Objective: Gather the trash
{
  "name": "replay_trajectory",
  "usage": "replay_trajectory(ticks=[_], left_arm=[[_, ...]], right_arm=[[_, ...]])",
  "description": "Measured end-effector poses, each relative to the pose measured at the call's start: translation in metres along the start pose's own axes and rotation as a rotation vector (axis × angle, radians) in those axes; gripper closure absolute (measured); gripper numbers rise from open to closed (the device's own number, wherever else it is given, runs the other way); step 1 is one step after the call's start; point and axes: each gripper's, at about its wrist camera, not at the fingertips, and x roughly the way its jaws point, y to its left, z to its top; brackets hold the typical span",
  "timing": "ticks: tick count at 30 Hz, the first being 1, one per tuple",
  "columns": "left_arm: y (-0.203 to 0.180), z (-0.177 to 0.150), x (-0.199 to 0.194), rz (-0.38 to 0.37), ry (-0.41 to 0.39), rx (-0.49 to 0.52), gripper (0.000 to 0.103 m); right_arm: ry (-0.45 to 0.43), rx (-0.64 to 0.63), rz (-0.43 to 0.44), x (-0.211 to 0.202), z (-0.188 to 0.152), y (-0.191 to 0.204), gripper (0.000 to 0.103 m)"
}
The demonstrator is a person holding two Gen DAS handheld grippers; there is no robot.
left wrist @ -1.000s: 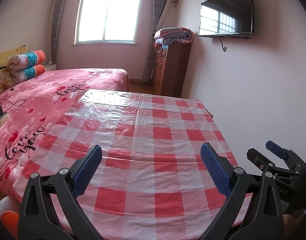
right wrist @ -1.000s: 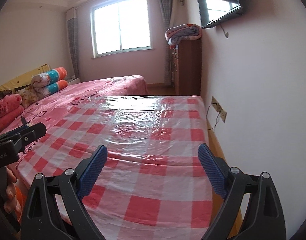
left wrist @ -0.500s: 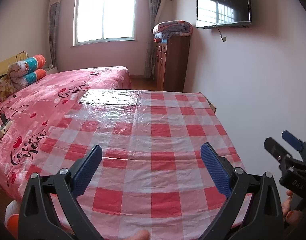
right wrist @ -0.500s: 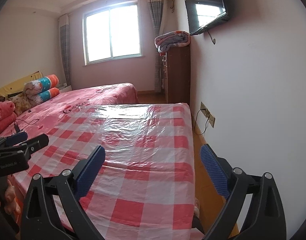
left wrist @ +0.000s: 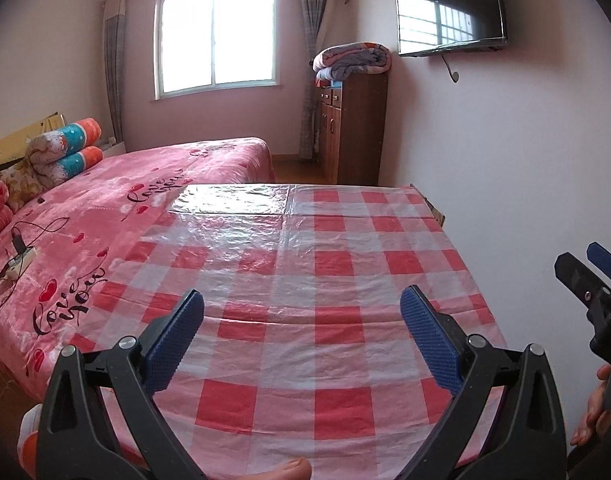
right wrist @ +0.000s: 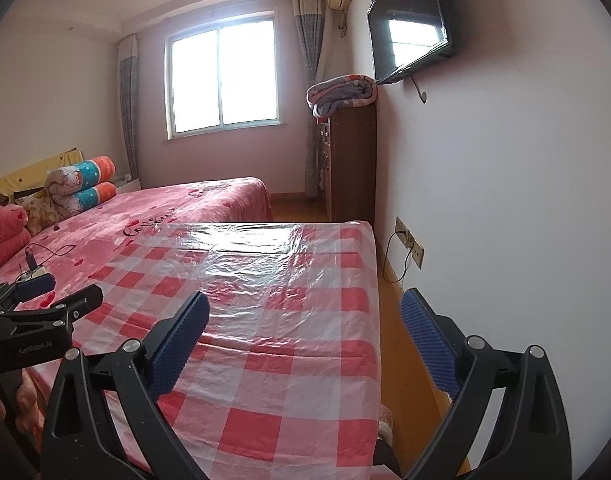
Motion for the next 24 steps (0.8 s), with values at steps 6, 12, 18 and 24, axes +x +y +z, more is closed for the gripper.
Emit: replay_trajectory(ticks=[6, 12, 18, 24], left_arm=[[0.005, -0.002, 0.009, 0.006, 0.008, -0.010, 0.004], [0.012, -0.005, 0.022, 0.022, 0.030, -0.025, 0.004], [0.020, -0.009, 0.042, 0.039, 0.059, -0.033, 0.004], [0.025, -0.009, 0.061, 0.052, 0.077, -0.044, 0.004]], right_arm=[[0.027, -0.015, 0.007, 0.012, -0.005, 0.005, 0.008], [0.065, -0.020, 0.024, 0.029, -0.011, 0.012, 0.008], [0.093, -0.043, 0.044, 0.048, -0.016, 0.022, 0.008], [0.115, -0.047, 0.058, 0.068, -0.019, 0.025, 0.008]])
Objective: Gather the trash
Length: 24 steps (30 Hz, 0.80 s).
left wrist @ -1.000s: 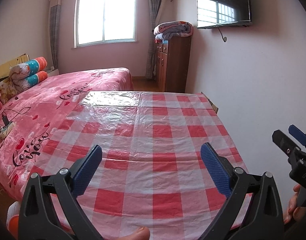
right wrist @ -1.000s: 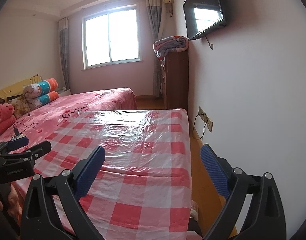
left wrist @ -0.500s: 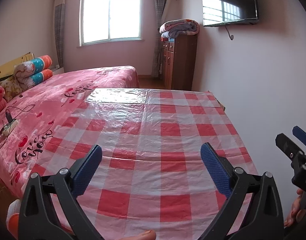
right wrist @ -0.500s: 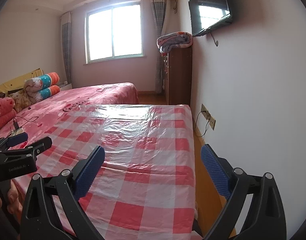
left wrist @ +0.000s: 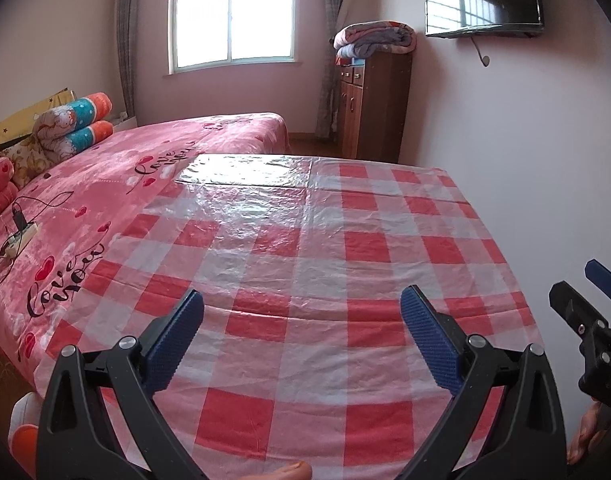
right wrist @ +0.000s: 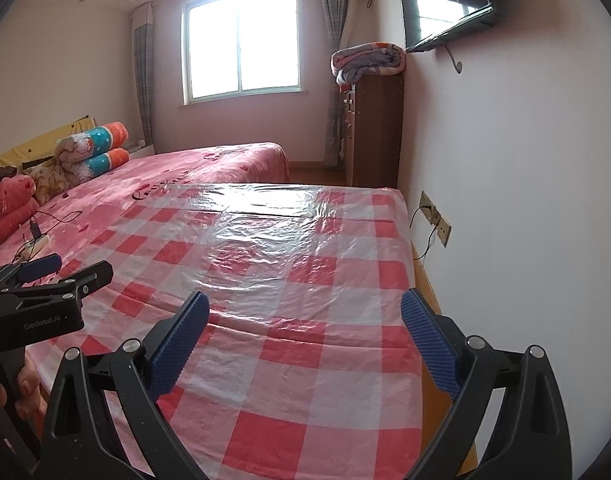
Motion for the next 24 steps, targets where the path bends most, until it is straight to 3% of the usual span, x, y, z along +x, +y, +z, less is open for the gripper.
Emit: replay_trajectory(ticks=[24], left_arm=[[-0.005, 0.015, 0.054, 0.013, 0.021, 0.020, 0.004]], right_arm=[[0.068, 0.002, 0.037, 0.065, 0.003, 0.003, 0.008]])
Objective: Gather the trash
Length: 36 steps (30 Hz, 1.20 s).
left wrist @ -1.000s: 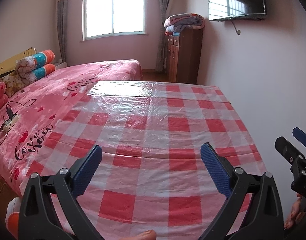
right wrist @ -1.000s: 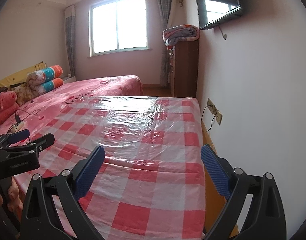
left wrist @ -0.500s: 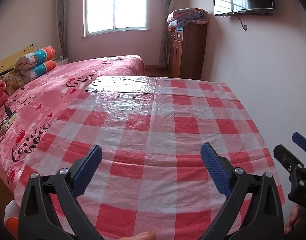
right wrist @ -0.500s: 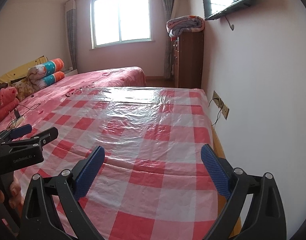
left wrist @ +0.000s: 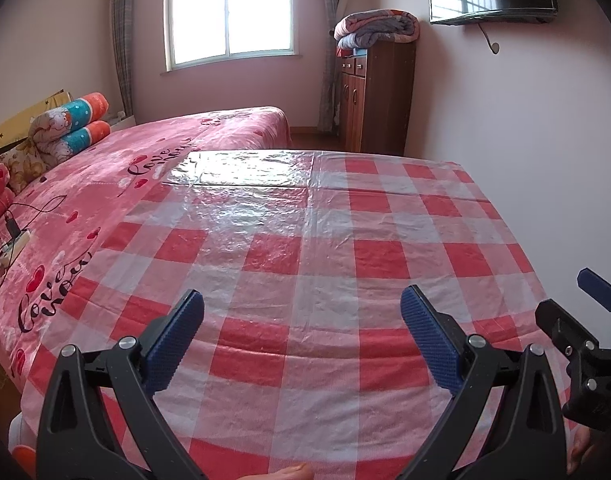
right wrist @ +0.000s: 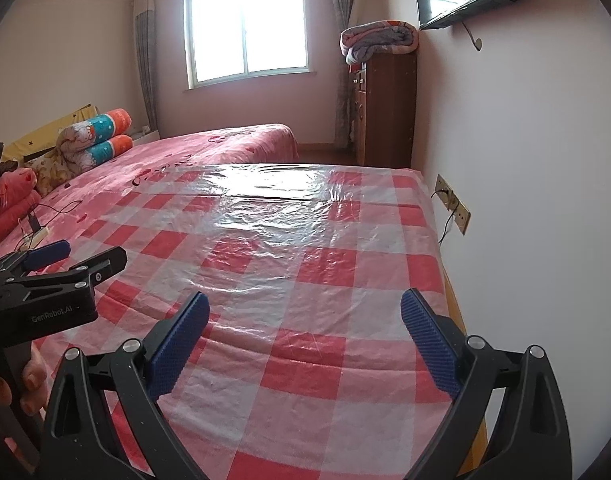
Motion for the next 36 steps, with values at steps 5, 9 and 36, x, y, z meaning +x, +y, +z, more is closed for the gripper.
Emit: replay_trajectory(ticks=[5, 9, 36], left_arm=[[0.001, 0.003, 0.009, 0.002, 0.008, -0.003, 0.004], [0.002, 0.003, 0.017, 0.004, 0.017, -0.008, 0.004], [0.009, 0.002, 0.086, 0.006, 0.188, -0.058, 0.004]], right_arm=[[0.014, -0.006, 0.003, 0.011, 0.001, 0.002, 0.008], [0.023, -0.009, 0.007, 0.018, 0.001, 0.003, 0.008], [0.217, 0.017, -0.019, 0.085, 0.000, 0.006, 0.008]])
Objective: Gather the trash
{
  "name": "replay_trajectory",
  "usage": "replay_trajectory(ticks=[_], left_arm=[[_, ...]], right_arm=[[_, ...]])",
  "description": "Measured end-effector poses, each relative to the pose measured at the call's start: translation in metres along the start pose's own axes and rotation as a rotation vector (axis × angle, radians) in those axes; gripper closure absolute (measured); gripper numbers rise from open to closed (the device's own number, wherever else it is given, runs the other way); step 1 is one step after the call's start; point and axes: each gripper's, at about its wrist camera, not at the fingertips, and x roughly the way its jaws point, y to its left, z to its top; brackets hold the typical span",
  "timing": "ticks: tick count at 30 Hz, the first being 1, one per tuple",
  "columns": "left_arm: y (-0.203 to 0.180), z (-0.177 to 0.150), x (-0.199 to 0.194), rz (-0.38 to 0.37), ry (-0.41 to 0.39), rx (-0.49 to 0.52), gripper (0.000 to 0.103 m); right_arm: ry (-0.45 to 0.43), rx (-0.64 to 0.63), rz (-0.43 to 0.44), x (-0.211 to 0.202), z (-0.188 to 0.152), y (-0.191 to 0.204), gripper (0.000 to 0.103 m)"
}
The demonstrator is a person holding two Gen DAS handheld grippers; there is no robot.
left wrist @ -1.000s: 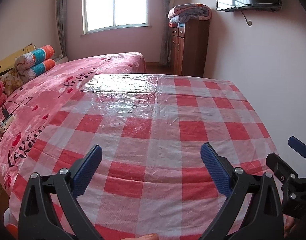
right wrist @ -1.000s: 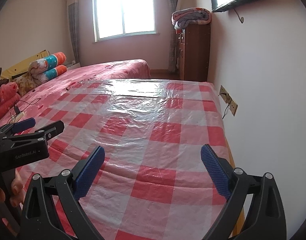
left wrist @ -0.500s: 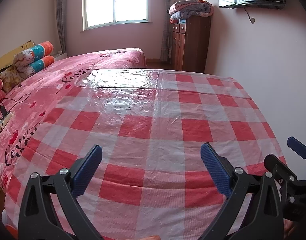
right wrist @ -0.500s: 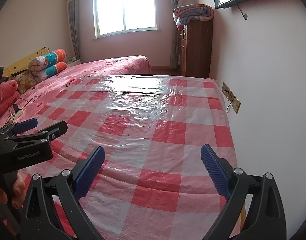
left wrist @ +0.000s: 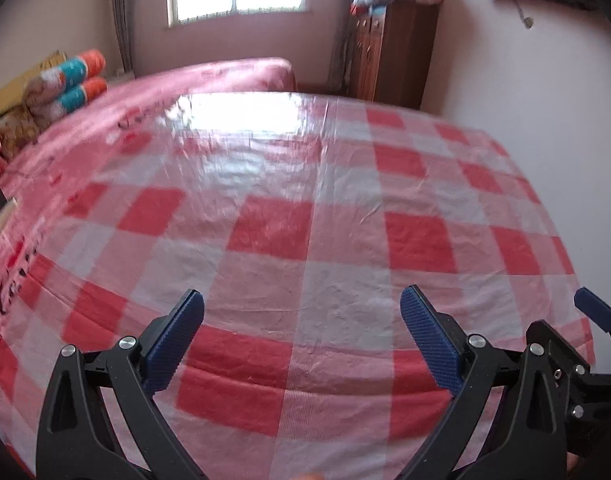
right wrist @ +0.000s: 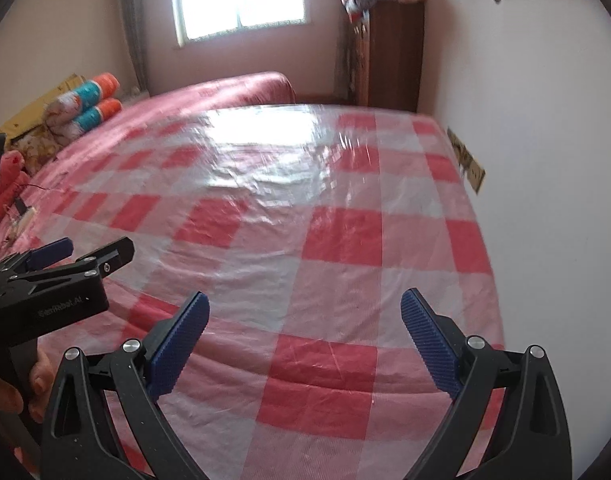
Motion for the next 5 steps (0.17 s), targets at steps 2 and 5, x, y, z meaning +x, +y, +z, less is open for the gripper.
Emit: replay_trajectory(ticks=[2, 5], left_arm=[[0.001, 0.002, 0.015, 0.008, 0.052, -0.010, 0.004], [-0.003, 0.005, 0.024, 0.034, 0.081, 0.019, 0.004]], right_arm=[[0.068, 0.012, -0.019, 0.016, 0.002, 0.000, 0.008], [0.103, 0.004, -0.047, 0.026, 0.005, 0.004, 0.007]])
